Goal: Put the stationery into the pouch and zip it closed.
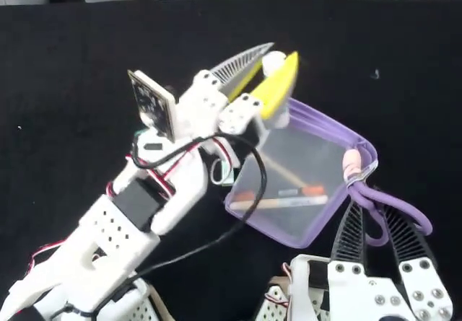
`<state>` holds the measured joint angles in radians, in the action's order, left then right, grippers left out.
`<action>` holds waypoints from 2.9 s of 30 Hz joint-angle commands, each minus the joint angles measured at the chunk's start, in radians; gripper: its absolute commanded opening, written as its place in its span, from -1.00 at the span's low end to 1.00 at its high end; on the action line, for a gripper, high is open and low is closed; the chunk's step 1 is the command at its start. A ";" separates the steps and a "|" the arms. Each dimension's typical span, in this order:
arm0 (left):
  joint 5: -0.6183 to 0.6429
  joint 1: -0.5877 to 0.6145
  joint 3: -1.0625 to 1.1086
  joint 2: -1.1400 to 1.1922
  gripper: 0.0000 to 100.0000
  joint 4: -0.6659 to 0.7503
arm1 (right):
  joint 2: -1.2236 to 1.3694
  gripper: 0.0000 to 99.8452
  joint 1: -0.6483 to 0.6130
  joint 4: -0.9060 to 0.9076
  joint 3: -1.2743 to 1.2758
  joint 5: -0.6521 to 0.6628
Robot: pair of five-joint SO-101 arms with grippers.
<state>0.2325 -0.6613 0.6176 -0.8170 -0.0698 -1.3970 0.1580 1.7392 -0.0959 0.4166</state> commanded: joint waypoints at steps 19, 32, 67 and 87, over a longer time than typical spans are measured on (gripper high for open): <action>-0.012 -0.030 -0.154 0.074 -0.94 0.043 | -0.018 -0.97 0.000 0.026 -0.010 0.032; -0.017 -0.013 -0.007 0.071 -0.94 0.043 | -0.070 -0.97 0.000 0.026 -0.001 0.066; 0.026 0.074 0.010 0.037 -0.94 0.041 | -0.077 -0.97 0.000 0.026 -0.002 0.066; 0.031 0.315 -0.128 -0.276 -0.94 -0.204 | 0.228 -0.97 0.005 -0.129 -0.193 -0.026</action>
<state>0.2539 -0.3851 0.5531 -1.0365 -0.2202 -1.3050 0.1580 1.6533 -0.1818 0.4089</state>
